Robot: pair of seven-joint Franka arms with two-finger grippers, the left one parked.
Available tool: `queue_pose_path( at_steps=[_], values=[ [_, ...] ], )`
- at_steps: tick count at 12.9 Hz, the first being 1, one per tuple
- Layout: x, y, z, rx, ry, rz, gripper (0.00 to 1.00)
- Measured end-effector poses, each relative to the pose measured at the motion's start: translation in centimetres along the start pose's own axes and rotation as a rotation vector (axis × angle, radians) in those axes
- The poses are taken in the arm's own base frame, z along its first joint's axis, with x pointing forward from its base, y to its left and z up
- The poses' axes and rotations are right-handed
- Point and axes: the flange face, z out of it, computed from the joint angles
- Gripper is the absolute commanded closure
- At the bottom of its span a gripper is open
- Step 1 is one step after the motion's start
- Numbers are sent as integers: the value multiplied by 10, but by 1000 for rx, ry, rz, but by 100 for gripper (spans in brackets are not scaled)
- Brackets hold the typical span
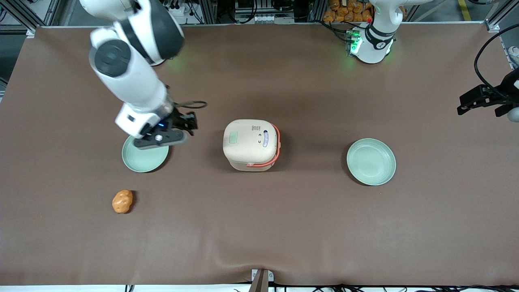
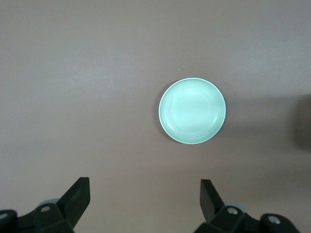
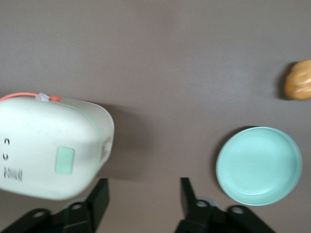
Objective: Press rice cooker button with right arm
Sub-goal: 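Move the right gripper over the cream rice cooker's green lid button, then lower the closed right gripper and press down on the green button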
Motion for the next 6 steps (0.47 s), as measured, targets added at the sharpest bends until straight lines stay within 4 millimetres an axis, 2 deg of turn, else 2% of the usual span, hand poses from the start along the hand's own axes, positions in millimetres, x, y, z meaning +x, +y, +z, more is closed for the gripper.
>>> queue_pose_path(
  at_steps=[2, 3, 4, 6],
  values=[
    [-3, -34, 30, -8, -16, 2, 95],
    [-7, -48, 40, -13, -25, -9, 100],
    [-11, -59, 47, -18, -33, -18, 100],
    [-14, -66, 52, -21, -40, -12, 100]
  ],
)
